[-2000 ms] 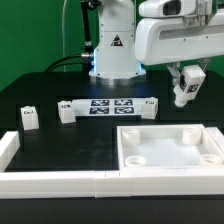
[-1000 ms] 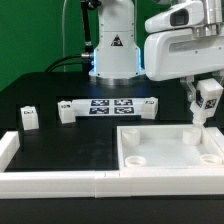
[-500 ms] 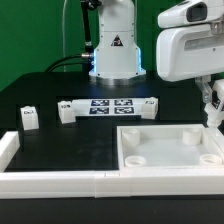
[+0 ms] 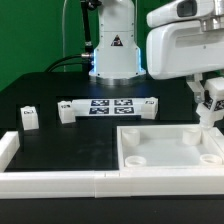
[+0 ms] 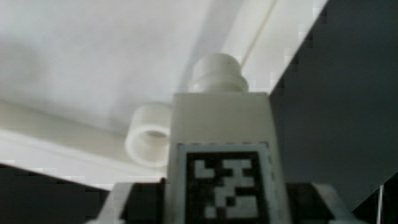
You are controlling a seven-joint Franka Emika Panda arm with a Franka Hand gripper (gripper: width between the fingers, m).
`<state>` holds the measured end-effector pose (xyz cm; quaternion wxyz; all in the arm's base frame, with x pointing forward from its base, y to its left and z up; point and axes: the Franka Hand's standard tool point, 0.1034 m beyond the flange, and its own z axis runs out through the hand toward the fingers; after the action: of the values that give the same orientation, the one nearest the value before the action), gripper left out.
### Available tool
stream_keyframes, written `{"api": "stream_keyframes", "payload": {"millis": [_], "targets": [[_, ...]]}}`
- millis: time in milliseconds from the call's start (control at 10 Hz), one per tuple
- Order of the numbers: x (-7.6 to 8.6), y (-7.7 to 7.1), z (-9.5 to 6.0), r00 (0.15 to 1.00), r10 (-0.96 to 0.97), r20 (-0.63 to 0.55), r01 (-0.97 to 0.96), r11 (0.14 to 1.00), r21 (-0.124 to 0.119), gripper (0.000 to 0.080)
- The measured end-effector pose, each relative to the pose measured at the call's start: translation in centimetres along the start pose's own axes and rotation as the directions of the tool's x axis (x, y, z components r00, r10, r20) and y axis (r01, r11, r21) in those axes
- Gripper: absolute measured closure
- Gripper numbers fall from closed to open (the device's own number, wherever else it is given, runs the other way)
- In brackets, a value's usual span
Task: Assemble one leg
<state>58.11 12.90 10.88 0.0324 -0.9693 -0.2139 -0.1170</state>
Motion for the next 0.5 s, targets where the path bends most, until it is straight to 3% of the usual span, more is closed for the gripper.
{"api": "stream_keyframes", "payload": {"millis": [300,500], "targets": [[2.8,1.0,1.3,0.998,-0.018,-0.059,0.018,1.0,-0.008,0.0509],[2.6,0.9,1.4,0.998,-0.018,-0.056,0.018,1.0,-0.006,0.0509]]}}
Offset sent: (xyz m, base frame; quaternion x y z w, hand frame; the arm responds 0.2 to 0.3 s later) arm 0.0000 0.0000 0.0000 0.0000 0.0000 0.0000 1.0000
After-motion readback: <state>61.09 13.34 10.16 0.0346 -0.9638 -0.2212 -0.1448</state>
